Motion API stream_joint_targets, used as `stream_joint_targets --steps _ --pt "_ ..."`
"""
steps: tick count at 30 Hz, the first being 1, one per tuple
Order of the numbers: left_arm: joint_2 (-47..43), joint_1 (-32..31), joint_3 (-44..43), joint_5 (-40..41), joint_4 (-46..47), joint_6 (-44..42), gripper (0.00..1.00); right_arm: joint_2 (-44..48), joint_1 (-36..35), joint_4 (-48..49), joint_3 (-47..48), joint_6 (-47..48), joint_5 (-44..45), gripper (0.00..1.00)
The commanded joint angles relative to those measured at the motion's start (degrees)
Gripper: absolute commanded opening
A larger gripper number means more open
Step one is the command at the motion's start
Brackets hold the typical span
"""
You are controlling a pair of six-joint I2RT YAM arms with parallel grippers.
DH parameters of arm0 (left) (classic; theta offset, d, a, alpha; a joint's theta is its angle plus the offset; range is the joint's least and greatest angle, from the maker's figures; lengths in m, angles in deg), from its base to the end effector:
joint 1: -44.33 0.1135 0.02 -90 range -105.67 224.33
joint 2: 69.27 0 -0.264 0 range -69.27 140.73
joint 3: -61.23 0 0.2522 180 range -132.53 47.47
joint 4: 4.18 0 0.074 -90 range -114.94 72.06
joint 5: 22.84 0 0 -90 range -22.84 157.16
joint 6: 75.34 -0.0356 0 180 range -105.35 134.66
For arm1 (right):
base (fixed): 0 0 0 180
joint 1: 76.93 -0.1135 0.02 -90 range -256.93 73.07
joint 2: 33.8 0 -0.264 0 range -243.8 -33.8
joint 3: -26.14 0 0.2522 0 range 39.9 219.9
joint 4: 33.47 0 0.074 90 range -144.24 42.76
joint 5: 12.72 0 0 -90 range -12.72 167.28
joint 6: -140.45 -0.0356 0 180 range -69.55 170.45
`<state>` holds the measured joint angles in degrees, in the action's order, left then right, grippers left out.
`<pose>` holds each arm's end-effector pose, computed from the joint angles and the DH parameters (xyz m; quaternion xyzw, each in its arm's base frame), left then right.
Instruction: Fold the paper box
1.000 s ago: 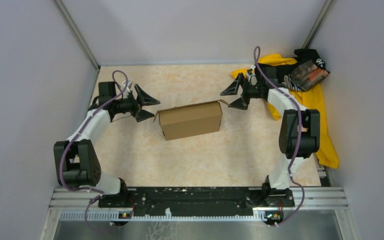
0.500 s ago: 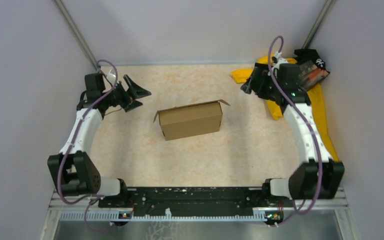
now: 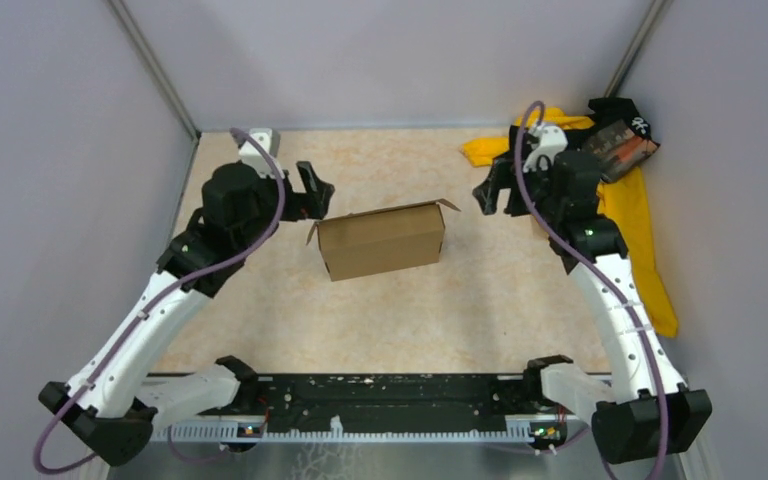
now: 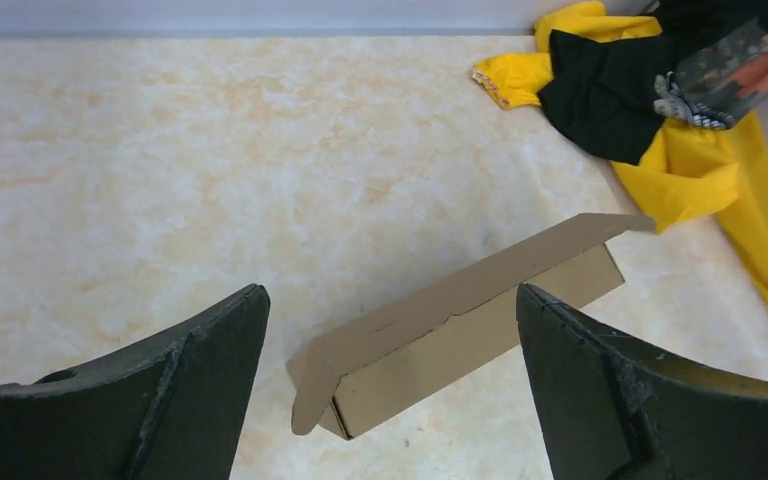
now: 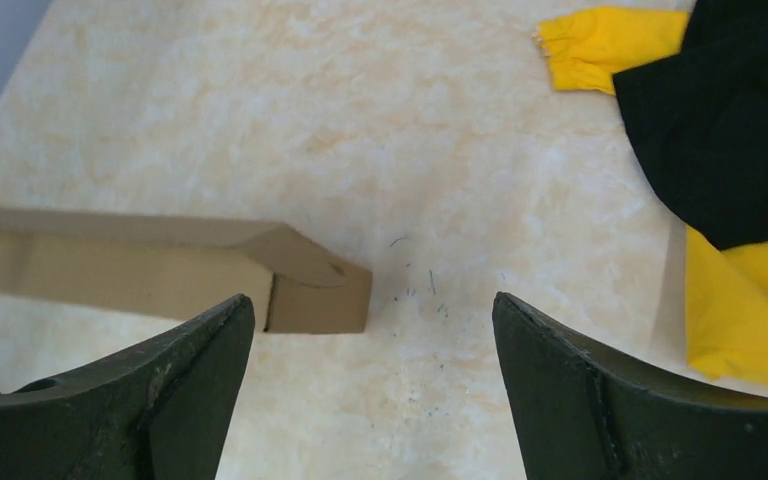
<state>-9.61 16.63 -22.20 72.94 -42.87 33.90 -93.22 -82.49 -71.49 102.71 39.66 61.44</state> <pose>0.1993 -0.1006 0.4148 0.0278 0.7920 -0.2057 0.5741 0.2258 0.0317 0.3766 -0.0409 0.8183 0.1922 0.5401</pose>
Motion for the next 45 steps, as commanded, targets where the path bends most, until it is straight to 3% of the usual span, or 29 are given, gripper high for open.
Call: stream_joint_targets --steps 1,4,6,7,8,10,13,17,21,28,33,37,45 --pt "-0.96 -15.04 0.24 33.09 -2.11 -8.62 0.99 0.34 -8.82 -5.60 6.16 12.07 5.72 0.87" --pt "0.91 -29.37 1.58 51.90 2.25 -17.27 0.99 0.79 -10.41 -5.58 6.12 13.76 3.08 0.84" --pt "2.37 -30.93 1.40 54.19 3.84 -16.72 0.99 0.35 -10.57 -5.03 6.00 13.85 0.16 0.80" --pt "2.16 -30.58 0.56 54.60 1.96 -11.50 0.99 -0.17 -10.78 -5.06 6.24 14.08 -0.72 0.76" --pt "0.79 -29.58 0.14 52.58 1.08 -8.33 0.99 -0.91 -11.12 -5.31 6.73 14.51 -1.22 0.74" --pt "-3.73 -27.76 3.03 40.68 7.33 -12.43 0.99 -2.60 -12.38 -6.01 7.92 15.78 -1.37 0.70" --pt "-5.41 -27.67 1.88 40.12 4.62 -10.48 0.92 -5.58 -14.06 -6.72 9.71 17.03 -2.45 0.64" --pt "-2.76 -27.64 -2.08 36.27 -6.20 -7.88 0.71 -9.57 -17.22 -8.71 12.27 19.55 -3.06 0.52" --pt "-3.72 -27.66 -2.19 29.56 -10.13 -4.94 0.60 -10.25 -20.25 -10.56 12.85 21.68 2.07 0.49" --pt "-5.63 -27.67 0.68 26.43 -16.13 -0.57 0.61 -8.09 -20.54 -9.24 10.26 22.21 5.43 0.41" --pt "-7.17 -27.62 4.99 30.73 -15.74 0.04 0.77 -8.31 -20.54 -8.85 10.16 22.06 6.90 0.38" --pt "-5.98 -27.54 6.96 33.41 -14.87 -1.01 0.82 -9.44 -20.54 -8.97 10.34 21.65 7.91 0.35" --pt "-3.72 -23.87 8.58 31.23 -10.92 -4.99 0.76 -10.79 -20.54 -8.81 10.35 21.01 8.15 0.30"
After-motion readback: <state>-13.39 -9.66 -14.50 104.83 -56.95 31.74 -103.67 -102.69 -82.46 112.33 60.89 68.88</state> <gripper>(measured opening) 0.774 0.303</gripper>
